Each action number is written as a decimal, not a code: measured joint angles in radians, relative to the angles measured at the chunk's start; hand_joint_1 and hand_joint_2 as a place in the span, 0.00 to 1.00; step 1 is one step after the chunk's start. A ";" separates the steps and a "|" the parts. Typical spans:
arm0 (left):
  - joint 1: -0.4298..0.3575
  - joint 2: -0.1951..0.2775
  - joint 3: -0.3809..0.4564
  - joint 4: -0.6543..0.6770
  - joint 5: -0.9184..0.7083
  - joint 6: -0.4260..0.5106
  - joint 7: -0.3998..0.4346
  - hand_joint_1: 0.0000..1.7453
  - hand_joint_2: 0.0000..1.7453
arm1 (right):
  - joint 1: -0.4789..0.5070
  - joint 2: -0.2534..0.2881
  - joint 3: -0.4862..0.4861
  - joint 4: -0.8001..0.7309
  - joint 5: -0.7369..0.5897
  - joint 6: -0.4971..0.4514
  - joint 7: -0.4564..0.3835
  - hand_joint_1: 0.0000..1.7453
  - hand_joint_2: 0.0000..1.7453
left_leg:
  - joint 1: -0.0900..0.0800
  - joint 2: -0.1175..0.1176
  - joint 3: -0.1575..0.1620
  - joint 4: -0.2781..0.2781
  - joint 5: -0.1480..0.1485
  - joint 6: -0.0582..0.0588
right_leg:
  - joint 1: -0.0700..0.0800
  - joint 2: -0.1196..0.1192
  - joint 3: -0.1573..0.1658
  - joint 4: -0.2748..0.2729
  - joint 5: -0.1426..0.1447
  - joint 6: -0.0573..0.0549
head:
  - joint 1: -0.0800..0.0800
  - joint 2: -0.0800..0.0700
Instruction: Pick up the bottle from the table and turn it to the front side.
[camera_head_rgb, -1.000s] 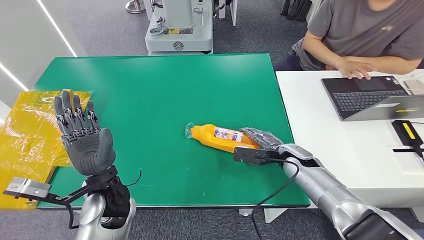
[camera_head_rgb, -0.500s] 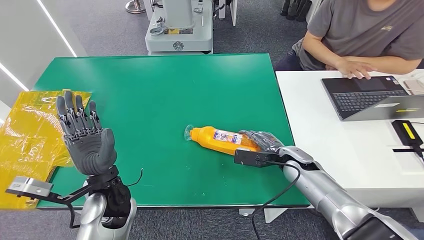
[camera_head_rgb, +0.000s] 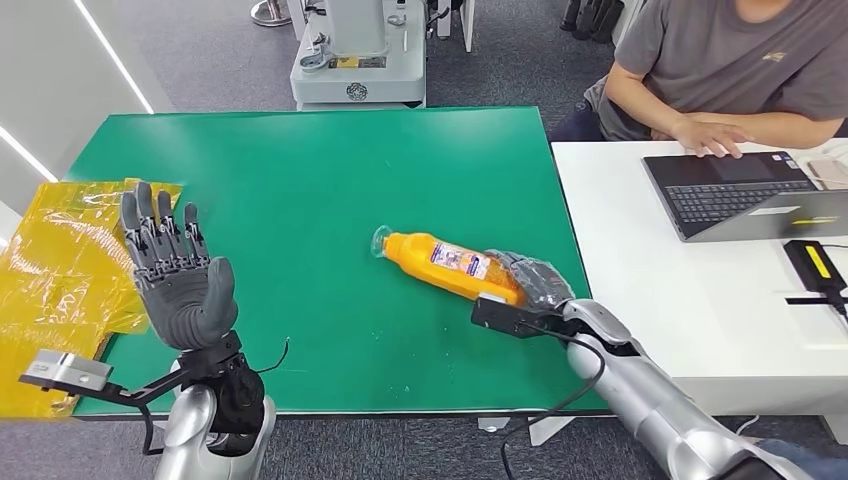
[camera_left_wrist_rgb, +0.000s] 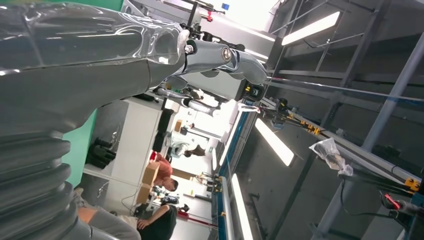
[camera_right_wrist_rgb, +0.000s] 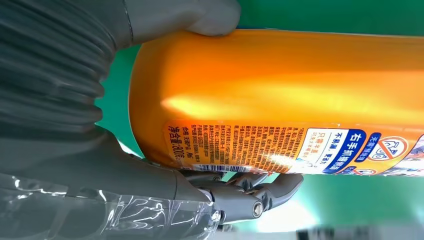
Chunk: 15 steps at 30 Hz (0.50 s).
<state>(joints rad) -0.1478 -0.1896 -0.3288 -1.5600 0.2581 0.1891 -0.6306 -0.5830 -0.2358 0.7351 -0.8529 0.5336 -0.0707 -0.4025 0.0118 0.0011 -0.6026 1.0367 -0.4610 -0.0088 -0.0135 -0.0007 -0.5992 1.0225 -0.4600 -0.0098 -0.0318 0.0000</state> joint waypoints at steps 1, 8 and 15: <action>0.000 0.000 0.000 0.000 0.000 0.001 -0.001 0.00 1.00 | 0.013 0.002 -0.016 -0.022 -0.005 -0.019 0.000 1.00 1.00 | 0.000 0.000 0.000 0.000 0.000 0.000 | 0.000 0.000 0.000 0.000 0.000 0.000 | 0.000 0.000; 0.000 0.000 0.000 0.000 0.001 0.002 -0.003 0.00 1.00 | 0.063 0.010 -0.076 -0.116 -0.013 -0.055 -0.008 1.00 1.00 | 0.000 0.000 0.000 0.000 0.000 0.000 | 0.000 0.000 0.000 0.000 0.000 0.000 | 0.000 0.000; -0.014 -0.004 -0.006 0.013 0.009 0.011 -0.006 0.00 1.00 | 0.113 0.062 -0.128 -0.220 -0.073 -0.237 -0.096 1.00 1.00 | 0.000 0.001 0.000 0.000 0.000 0.000 | 0.000 0.001 -0.001 0.000 0.000 0.000 | 0.000 0.000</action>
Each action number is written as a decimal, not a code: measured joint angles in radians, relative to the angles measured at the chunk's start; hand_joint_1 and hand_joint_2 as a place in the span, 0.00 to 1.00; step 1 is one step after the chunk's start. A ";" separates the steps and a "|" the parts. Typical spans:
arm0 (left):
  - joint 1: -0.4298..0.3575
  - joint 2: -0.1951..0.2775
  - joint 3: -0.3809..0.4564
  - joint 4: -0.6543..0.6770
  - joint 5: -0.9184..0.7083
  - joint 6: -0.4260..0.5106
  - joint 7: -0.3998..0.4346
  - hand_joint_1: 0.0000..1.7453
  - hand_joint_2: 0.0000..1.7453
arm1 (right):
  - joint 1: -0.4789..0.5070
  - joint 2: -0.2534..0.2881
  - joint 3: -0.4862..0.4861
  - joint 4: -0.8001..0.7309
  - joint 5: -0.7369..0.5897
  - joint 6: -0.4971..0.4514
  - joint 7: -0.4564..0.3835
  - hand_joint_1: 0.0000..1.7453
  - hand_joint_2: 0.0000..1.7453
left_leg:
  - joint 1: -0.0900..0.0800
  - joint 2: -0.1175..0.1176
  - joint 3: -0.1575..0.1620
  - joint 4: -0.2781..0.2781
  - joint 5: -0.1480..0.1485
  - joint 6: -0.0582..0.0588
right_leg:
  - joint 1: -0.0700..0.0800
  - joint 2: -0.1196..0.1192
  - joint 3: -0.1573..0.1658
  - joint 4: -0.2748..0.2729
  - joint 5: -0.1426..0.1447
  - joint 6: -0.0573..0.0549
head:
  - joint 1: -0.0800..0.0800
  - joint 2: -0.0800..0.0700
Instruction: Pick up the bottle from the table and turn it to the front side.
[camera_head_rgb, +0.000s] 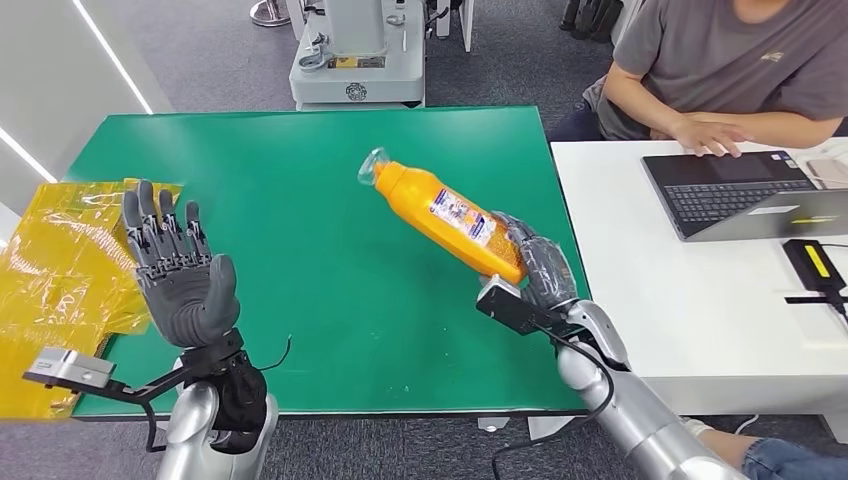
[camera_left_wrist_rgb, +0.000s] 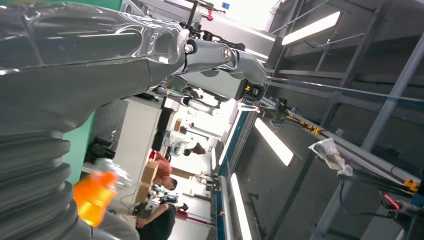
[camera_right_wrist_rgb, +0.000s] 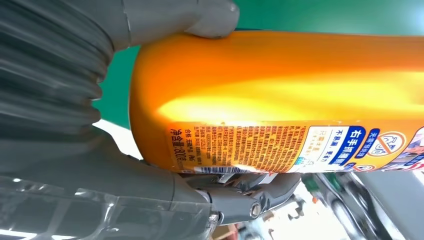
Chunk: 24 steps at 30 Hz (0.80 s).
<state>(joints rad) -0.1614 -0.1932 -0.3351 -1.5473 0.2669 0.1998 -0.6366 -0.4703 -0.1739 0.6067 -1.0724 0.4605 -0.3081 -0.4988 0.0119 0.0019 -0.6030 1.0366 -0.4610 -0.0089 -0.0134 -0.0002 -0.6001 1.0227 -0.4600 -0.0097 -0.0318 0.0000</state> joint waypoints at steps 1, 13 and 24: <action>-0.003 -0.001 -0.002 0.003 0.003 0.003 -0.002 0.00 1.00 | 0.006 0.010 -0.004 -0.016 -0.009 -0.019 -0.008 1.00 1.00 | 0.000 0.000 0.000 0.000 0.000 0.000 | 0.000 0.000 0.000 0.000 0.000 0.000 | 0.000 0.000; -0.052 -0.001 -0.035 0.061 0.046 -0.032 0.040 0.00 1.00 | 0.074 0.055 -0.007 -0.177 -0.031 -0.135 -0.062 1.00 1.00 | 0.000 0.000 -0.001 0.000 0.000 0.000 | 0.000 0.000 -0.001 0.000 0.000 0.000 | 0.000 0.000; -0.092 -0.005 -0.076 0.133 0.074 -0.104 0.087 0.00 1.00 | 0.071 0.055 0.024 -0.235 -0.031 -0.072 -0.095 1.00 1.00 | 0.000 -0.001 -0.001 0.000 0.000 0.000 | 0.000 -0.001 -0.001 0.000 0.000 0.000 | 0.000 0.000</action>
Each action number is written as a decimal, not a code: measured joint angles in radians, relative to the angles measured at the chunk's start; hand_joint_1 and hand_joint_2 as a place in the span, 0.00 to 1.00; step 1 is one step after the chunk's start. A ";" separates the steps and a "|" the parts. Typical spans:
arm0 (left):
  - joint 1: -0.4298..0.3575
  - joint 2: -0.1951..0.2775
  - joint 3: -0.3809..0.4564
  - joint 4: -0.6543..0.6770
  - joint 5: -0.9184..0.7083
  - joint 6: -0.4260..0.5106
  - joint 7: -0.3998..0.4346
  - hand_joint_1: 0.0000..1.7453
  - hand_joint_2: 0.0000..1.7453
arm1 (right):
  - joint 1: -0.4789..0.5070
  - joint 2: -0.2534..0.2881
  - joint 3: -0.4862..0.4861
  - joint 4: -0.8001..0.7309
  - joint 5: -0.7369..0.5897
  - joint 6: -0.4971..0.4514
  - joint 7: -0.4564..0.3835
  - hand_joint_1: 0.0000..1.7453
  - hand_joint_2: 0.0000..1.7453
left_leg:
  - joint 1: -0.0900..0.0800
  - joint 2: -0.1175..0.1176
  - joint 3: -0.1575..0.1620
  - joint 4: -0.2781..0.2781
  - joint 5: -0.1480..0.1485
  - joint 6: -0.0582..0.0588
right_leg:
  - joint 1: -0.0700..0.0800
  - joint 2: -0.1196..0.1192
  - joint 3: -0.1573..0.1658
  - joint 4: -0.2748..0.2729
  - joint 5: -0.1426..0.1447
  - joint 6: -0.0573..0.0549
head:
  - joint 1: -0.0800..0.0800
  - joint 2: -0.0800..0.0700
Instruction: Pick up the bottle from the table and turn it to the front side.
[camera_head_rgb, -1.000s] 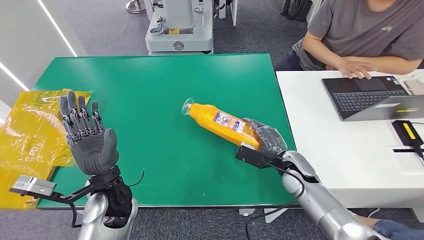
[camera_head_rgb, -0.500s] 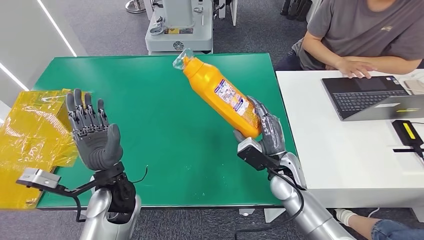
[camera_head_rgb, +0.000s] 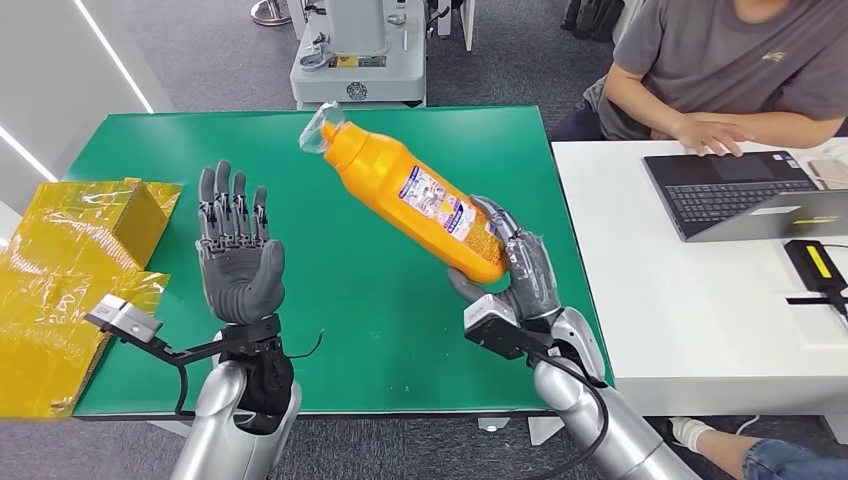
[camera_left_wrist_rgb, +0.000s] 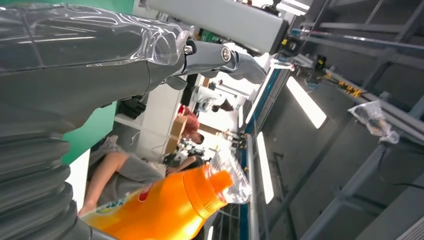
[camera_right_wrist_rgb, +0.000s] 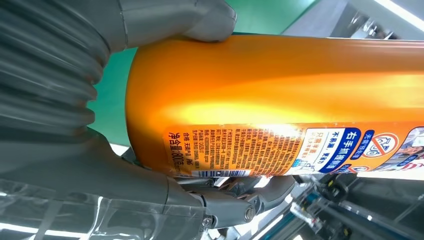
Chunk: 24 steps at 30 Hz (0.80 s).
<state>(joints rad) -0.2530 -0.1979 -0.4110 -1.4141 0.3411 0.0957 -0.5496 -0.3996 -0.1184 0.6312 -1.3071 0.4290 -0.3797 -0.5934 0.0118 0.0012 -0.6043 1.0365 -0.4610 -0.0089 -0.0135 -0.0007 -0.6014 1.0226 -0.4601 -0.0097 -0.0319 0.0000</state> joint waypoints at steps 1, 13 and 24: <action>-0.004 -0.002 -0.002 0.008 0.000 -0.005 0.003 0.00 1.00 | -0.001 0.000 0.006 -0.002 0.002 0.019 -0.003 1.00 1.00 | 0.000 0.000 0.000 0.000 0.000 0.000 | 0.000 0.000 0.000 0.000 0.000 0.000 | 0.000 0.000; -0.050 -0.022 -0.008 0.087 0.005 -0.025 0.014 0.00 1.00 | -0.028 0.000 0.083 -0.001 0.017 0.132 -0.005 1.00 1.00 | 0.000 0.000 0.000 0.000 0.000 0.000 | 0.000 0.000 0.000 0.000 0.000 0.000 | 0.000 0.000; -0.063 -0.026 -0.008 0.117 0.006 -0.030 0.021 0.00 1.00 | -0.036 0.000 0.118 0.023 0.021 0.175 -0.005 1.00 1.00 | 0.000 0.000 0.000 0.000 0.000 0.000 | 0.000 0.000 -0.001 0.000 0.000 0.000 | 0.000 0.000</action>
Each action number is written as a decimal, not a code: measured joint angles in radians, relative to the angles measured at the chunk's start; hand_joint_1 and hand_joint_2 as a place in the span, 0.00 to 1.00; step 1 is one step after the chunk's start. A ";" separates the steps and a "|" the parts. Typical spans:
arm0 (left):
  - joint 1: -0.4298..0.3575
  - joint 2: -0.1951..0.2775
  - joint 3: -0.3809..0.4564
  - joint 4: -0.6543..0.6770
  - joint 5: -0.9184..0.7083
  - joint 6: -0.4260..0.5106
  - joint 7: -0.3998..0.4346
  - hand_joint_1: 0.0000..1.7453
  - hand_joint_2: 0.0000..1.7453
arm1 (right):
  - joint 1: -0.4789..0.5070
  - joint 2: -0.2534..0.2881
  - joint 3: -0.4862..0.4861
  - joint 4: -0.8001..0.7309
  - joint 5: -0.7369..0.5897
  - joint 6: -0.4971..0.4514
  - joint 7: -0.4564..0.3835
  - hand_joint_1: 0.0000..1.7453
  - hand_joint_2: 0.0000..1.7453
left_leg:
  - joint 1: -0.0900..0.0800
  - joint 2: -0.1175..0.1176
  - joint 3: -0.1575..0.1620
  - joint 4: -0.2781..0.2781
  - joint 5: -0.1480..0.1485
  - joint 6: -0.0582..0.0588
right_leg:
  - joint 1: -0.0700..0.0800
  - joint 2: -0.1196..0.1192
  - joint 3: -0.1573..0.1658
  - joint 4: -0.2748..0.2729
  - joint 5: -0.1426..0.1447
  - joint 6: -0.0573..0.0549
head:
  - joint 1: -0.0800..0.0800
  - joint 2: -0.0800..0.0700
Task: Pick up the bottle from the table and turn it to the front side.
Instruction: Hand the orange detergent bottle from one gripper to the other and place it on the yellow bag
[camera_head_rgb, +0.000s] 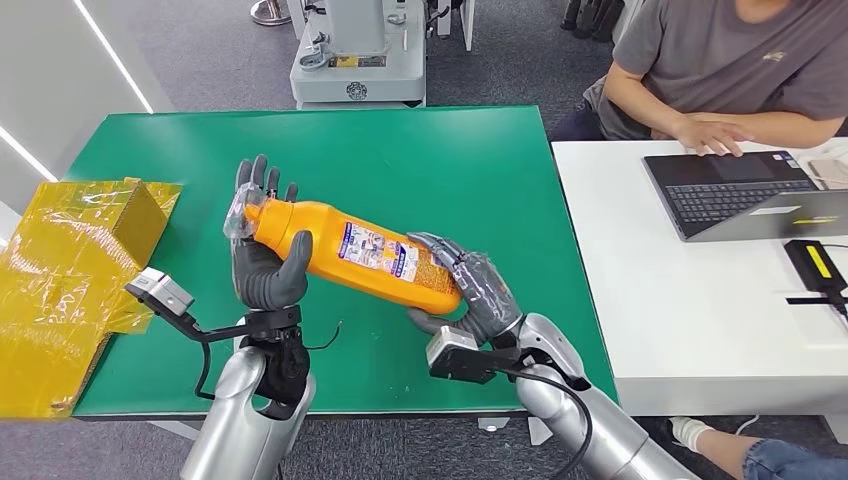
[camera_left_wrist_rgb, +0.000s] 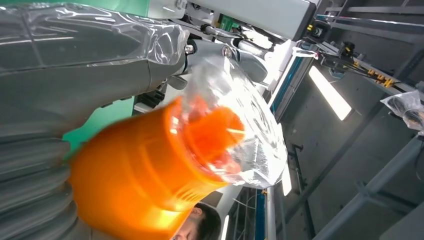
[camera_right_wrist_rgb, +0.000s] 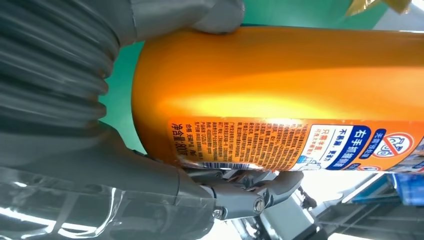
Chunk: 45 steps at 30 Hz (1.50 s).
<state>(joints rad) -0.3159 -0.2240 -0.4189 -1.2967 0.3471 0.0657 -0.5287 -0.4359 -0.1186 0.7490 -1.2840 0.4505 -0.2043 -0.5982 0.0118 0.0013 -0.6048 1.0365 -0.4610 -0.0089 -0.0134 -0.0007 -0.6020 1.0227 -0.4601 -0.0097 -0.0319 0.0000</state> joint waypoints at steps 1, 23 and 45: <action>0.000 0.000 0.000 0.002 0.000 -0.001 0.000 0.00 1.00 | 0.000 0.000 0.002 0.002 0.001 0.001 0.000 1.00 1.00 | 0.000 0.000 0.000 0.000 0.000 0.000 | 0.000 0.000 0.000 0.000 0.000 0.000 | 0.000 0.000; -0.017 0.001 0.001 0.035 0.016 -0.005 -0.031 1.00 1.00 | -0.043 0.000 0.012 0.120 -0.010 0.065 -0.013 1.00 1.00 | 0.000 0.000 0.000 0.000 0.000 0.000 | 0.000 0.000 0.000 0.000 0.000 0.000 | 0.000 0.000; -0.033 0.005 0.002 0.048 0.033 -0.002 -0.052 1.00 1.00 | -0.046 0.000 0.014 0.148 -0.036 0.021 -0.014 0.00 0.25 | 0.000 0.000 0.000 0.000 0.000 0.000 | 0.000 0.000 0.000 0.000 0.000 0.000 | 0.000 0.000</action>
<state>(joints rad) -0.3491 -0.2190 -0.4173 -1.2488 0.3800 0.0639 -0.5806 -0.4820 -0.1188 0.7629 -1.1364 0.4141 -0.1828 -0.6123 0.0118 0.0012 -0.6052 1.0365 -0.4610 -0.0089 -0.0135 -0.0007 -0.6022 1.0227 -0.4601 -0.0097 -0.0319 0.0000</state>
